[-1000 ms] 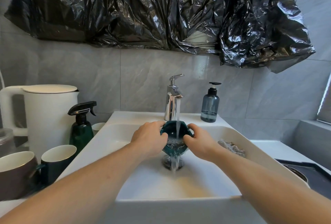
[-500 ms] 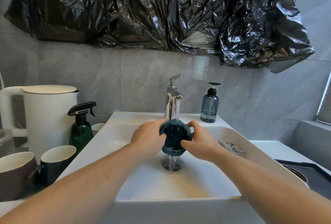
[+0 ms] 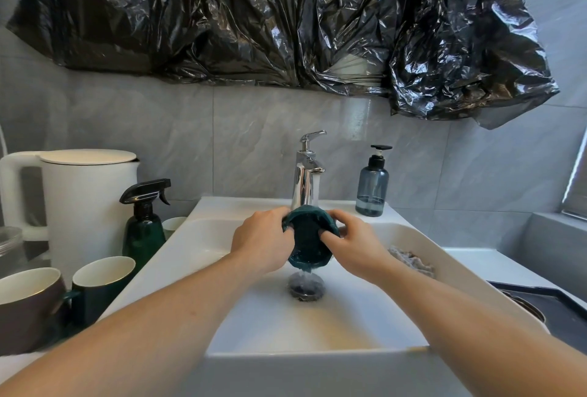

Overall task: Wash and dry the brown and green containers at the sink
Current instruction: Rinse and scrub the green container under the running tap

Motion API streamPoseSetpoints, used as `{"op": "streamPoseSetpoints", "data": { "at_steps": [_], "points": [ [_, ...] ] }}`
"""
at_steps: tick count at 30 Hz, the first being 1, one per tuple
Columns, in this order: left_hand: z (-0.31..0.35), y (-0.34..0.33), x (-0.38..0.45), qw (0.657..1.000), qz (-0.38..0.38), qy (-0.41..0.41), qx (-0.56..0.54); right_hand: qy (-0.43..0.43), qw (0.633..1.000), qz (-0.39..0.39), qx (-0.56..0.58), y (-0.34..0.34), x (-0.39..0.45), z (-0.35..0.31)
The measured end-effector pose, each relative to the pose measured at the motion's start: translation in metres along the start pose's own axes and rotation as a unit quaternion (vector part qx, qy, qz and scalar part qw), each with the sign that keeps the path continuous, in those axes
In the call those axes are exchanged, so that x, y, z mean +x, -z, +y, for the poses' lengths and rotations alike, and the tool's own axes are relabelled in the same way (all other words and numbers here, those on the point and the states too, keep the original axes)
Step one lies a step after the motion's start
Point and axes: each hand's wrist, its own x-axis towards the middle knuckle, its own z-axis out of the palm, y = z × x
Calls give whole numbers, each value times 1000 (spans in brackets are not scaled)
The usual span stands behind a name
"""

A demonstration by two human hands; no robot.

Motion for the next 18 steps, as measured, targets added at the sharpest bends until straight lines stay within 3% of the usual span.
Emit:
{"op": "streamPoseSetpoints", "data": {
  "at_steps": [8, 18],
  "points": [
    [-2, -7, 7, 996, -29, 76, -20, 0, 998, 2, 65, -3, 1, -5],
    [-16, -13, 17, 987, -32, 152, -30, -30, 995, -52, 83, 0, -3, -12]
  ]
}}
